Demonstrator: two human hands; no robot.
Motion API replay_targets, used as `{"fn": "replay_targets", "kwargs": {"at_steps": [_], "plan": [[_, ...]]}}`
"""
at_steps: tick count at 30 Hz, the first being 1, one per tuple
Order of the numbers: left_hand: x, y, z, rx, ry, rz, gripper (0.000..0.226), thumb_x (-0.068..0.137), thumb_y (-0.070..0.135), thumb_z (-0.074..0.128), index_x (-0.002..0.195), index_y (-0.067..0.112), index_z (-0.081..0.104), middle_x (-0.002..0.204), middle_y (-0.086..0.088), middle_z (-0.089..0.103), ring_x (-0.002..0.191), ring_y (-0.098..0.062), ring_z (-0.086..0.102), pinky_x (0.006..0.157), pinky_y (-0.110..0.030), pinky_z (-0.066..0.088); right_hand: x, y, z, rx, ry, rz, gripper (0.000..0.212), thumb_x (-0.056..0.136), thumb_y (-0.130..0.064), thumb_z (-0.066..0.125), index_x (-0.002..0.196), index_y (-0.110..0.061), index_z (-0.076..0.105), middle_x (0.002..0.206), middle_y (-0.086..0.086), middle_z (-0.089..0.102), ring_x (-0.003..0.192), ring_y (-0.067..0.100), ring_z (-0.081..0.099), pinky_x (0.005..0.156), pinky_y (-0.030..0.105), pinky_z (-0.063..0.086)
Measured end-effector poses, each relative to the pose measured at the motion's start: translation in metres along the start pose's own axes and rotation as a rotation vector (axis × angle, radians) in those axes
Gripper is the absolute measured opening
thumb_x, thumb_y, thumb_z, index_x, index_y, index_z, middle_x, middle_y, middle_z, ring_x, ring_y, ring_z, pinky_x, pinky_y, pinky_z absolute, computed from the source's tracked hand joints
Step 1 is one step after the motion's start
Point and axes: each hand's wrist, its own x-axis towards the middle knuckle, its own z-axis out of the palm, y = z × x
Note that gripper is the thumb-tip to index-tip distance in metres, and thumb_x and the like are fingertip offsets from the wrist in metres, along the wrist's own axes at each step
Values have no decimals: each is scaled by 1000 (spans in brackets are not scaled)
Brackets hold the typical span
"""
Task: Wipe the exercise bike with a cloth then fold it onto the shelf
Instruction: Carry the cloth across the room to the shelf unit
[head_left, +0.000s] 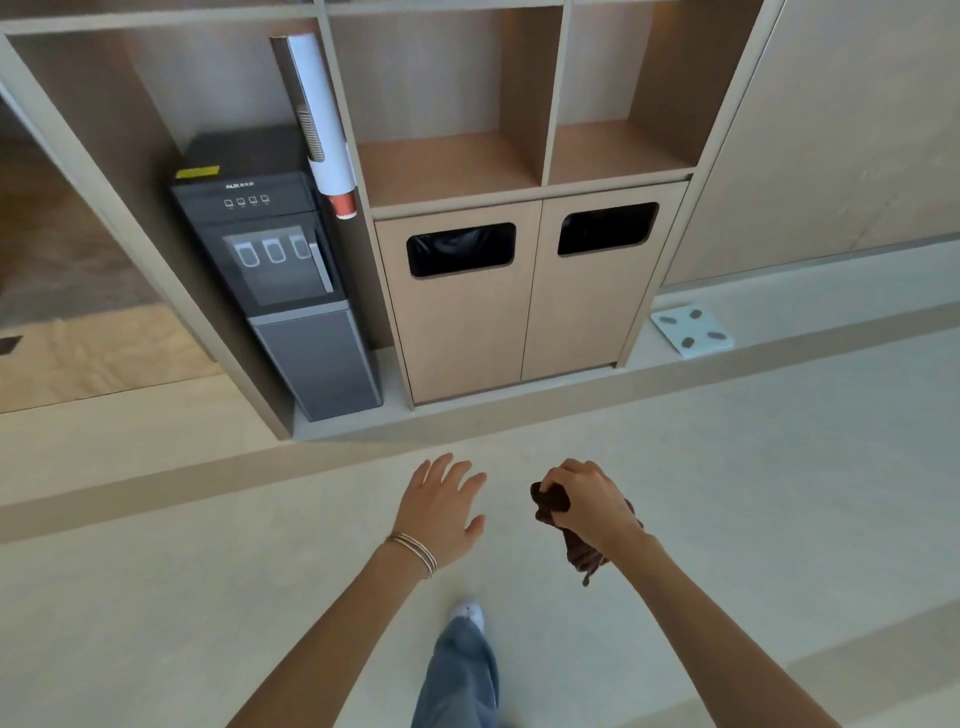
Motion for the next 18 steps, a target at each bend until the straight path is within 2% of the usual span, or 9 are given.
{"fn": "replay_targets", "kwargs": {"at_steps": [10,18], "plan": [[134,-57,-41,52,68,63,58,92,44,39,144,22,27,153,-4,26,143,-27,15,118,-44,13,135,8,-52,-5,81,7,31,79,-23,69,110,-22,61,112,0,58,102,22,51,85,35,48],[226,-94,-75,67,115,166,56,89,40,45,140,21,34,144,-4,37,136,-29,26,114,-43,20,213,11,-76,-8,120,59,30,81,-20,66,110,-21,61,112,0,59,104,22,50,83,31,45]]}}
